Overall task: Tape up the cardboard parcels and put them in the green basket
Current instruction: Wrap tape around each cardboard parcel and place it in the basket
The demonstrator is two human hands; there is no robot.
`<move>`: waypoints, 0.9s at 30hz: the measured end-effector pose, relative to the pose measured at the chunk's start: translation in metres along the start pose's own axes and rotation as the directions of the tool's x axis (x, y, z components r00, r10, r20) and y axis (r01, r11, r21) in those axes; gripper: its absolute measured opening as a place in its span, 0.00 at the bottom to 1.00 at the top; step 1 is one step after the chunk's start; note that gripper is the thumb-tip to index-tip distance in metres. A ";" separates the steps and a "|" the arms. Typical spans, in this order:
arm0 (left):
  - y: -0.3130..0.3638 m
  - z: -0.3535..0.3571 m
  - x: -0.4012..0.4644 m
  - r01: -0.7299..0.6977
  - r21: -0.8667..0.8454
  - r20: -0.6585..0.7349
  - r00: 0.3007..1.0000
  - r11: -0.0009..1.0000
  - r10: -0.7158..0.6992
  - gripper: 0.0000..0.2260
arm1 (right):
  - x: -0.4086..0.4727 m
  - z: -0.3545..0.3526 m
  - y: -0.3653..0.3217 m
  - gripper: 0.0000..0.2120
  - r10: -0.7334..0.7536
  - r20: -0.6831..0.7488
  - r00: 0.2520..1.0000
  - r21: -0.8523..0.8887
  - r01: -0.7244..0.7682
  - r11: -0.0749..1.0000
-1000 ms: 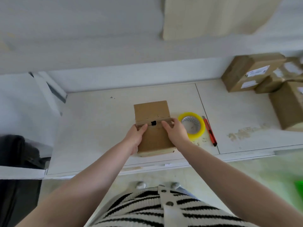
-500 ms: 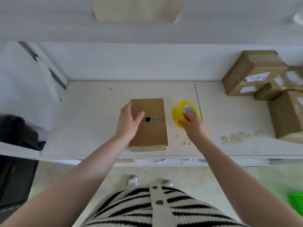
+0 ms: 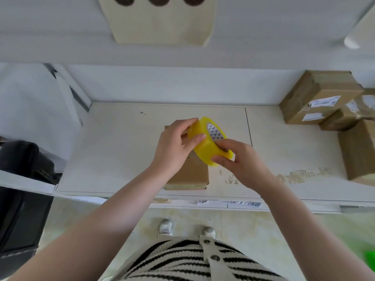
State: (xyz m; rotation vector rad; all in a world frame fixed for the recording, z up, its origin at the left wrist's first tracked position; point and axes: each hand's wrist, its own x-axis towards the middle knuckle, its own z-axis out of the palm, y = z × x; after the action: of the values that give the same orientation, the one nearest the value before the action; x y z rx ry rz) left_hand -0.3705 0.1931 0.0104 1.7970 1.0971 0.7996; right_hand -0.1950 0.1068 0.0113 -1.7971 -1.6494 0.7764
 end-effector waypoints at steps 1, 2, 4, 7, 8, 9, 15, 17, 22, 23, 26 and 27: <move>0.001 0.001 -0.001 -0.011 0.013 -0.028 1.000 1.000 0.011 0.18 | 0.001 0.001 0.000 0.09 0.000 -0.008 1.000 -0.025 0.000 1.000; 0.001 0.002 -0.002 -0.019 0.028 -0.049 0.999 0.999 0.021 0.16 | 0.002 0.002 0.000 0.09 0.003 -0.020 1.000 -0.040 -0.004 0.999; 0.002 0.002 -0.002 -0.021 0.046 -0.075 0.997 0.999 0.024 0.13 | 0.005 0.002 -0.001 0.10 0.008 -0.029 1.000 -0.064 -0.010 0.998; 0.001 -0.002 0.008 0.028 0.019 -0.127 0.992 0.999 -0.025 0.05 | 0.007 0.001 -0.003 0.09 -0.026 -0.002 1.000 -0.065 0.025 0.998; 0.000 -0.004 0.012 0.057 0.011 -0.136 0.989 0.998 -0.055 0.03 | 0.007 0.001 -0.004 0.07 -0.043 0.013 0.999 -0.054 0.043 0.998; 0.000 -0.007 0.016 0.093 -0.007 -0.138 0.986 0.996 -0.093 0.01 | 0.008 0.002 -0.005 0.05 -0.059 0.036 0.998 -0.042 0.061 0.997; -0.004 -0.032 0.021 0.219 -0.334 -0.119 0.955 0.917 -0.271 0.09 | 0.029 -0.015 0.008 0.12 0.004 -0.047 0.999 -0.052 -0.006 0.999; -0.010 -0.039 0.016 0.221 -0.380 -0.072 0.961 0.898 -0.267 0.11 | 0.042 -0.024 0.013 0.19 0.096 -0.102 0.990 -0.162 -0.111 0.980; -0.041 -0.046 0.016 0.332 -0.462 -0.132 0.891 0.822 -0.434 0.09 | 0.063 -0.023 0.010 0.24 0.168 -0.023 0.986 -0.189 -0.169 0.967; -0.051 -0.048 0.016 0.357 -0.449 -0.148 0.874 0.819 -0.462 0.10 | 0.067 -0.020 0.007 0.24 0.169 -0.004 0.986 -0.201 -0.166 0.965; -0.083 -0.045 0.011 0.463 -0.335 -0.165 0.828 0.820 -0.535 0.15 | 0.081 -0.002 -0.006 0.26 0.207 0.036 0.978 -0.297 -0.188 0.936; -0.092 -0.041 0.008 0.490 -0.314 -0.164 0.816 0.813 -0.554 0.16 | 0.085 0.005 -0.010 0.27 0.232 0.046 0.972 -0.327 -0.205 0.922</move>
State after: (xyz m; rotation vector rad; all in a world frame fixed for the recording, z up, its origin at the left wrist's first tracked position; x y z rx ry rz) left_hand -0.4350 0.2366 -0.0548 1.1028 1.4931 0.7880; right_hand -0.1991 0.1924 0.0121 -2.2351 -1.7272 0.7180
